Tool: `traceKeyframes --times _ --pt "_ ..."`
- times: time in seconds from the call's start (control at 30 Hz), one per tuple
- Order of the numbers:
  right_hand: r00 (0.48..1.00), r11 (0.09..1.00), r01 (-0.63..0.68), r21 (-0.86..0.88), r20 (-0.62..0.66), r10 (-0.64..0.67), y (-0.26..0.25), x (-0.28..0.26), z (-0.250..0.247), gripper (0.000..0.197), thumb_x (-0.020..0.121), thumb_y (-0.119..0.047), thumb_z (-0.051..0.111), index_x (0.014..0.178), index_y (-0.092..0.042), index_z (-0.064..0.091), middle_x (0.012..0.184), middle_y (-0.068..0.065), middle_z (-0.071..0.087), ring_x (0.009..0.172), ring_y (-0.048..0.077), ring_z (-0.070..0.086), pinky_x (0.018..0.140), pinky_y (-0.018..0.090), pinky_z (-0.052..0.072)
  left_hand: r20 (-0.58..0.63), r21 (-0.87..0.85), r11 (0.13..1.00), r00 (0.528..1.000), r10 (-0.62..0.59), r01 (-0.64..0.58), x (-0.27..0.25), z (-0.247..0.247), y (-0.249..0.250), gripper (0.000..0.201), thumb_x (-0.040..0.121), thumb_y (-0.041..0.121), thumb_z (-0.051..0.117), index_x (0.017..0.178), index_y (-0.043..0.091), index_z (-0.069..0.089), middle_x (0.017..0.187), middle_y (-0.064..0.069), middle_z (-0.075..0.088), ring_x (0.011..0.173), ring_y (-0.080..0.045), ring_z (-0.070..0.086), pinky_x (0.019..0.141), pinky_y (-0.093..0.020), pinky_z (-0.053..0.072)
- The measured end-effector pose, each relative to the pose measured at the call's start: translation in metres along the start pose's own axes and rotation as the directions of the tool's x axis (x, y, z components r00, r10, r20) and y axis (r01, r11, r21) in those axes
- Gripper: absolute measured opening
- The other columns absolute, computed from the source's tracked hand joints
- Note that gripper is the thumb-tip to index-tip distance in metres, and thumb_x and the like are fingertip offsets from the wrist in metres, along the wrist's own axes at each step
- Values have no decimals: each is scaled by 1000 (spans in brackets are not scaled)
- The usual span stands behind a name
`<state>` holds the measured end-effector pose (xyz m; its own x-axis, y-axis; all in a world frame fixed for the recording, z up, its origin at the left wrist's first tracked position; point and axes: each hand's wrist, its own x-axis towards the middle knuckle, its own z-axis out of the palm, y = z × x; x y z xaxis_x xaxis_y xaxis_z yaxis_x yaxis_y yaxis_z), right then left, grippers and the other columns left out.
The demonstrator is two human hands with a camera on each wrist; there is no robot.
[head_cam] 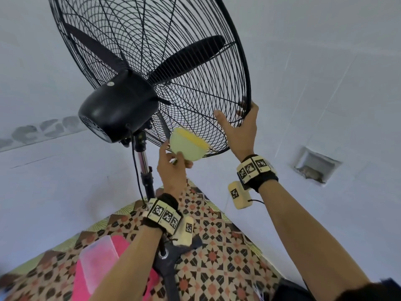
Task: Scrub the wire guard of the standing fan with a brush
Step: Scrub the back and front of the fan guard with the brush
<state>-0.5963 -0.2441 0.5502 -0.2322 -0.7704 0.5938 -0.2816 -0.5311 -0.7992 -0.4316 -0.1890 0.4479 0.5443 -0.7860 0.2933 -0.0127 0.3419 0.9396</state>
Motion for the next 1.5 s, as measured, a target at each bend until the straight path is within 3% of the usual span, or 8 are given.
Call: traceKeyframes --times 0.23,0.47,0.57,0.7,0.87,1.1,1.3,1.5 --pt "1000 1000 -7 -2 14 7 0 -1 -1 89 78 -63 80 142 -21 37 135 -6 53 122 10 53 103 31 50 262 122 993 964 -36 4 -46 23 -28 52 108 10 52 158 17 39 104 -13 61 65 -23 75 63 -35 64" --pt "996 1000 10 -10 84 -9 4 -1 -11 89 79 -54 84 143 -19 33 138 -3 51 120 -4 50 90 0 39 -78 6 1000 997 14 -14 -35 18 -13 51 107 9 54 156 18 42 98 2 60 60 -9 72 60 -28 60" --pt "995 998 48 -29 84 -45 4 -2 -10 89 80 -55 82 143 -14 33 137 2 49 123 8 50 95 7 43 -27 5 999 999 -44 44 -39 28 -21 49 108 11 52 154 23 42 99 -1 60 61 -20 74 64 -42 63" --pt "992 998 47 -49 122 -40 1 -1 -10 96 78 -64 79 144 -13 31 138 1 48 125 12 50 103 20 46 186 13 997 980 -77 76 -74 38 -27 47 107 5 51 152 20 46 93 -7 57 63 -27 74 64 -36 63" --pt "984 997 65 -42 171 -56 6 -1 -16 99 78 -66 78 146 -13 30 141 3 46 128 17 51 106 38 50 -102 1 998 993 -57 58 -65 33 -20 44 107 9 53 149 19 48 99 -8 61 55 -12 71 58 -29 61" --pt "950 982 171 -80 279 -143 12 1 -25 94 87 -57 73 149 -4 27 146 9 37 137 24 44 113 40 44 163 113 992 984 -75 57 -96 57 -36 44 106 7 54 148 16 45 103 -16 62 60 -17 74 64 -36 64" --pt "935 978 189 -86 321 -153 16 6 -34 94 88 -55 73 151 -5 24 148 9 35 138 23 43 112 36 45 -133 38 997 989 -62 68 -93 67 -31 43 106 6 54 147 15 48 92 -1 60 54 -8 70 60 -19 56" --pt "929 974 213 -72 324 -179 17 7 -29 96 88 -58 71 152 -4 24 144 6 34 137 24 41 113 38 43 135 121 990 987 -84 68 -114 89 -44 43 106 7 53 148 13 47 95 -10 64 59 -19 73 60 -28 61"
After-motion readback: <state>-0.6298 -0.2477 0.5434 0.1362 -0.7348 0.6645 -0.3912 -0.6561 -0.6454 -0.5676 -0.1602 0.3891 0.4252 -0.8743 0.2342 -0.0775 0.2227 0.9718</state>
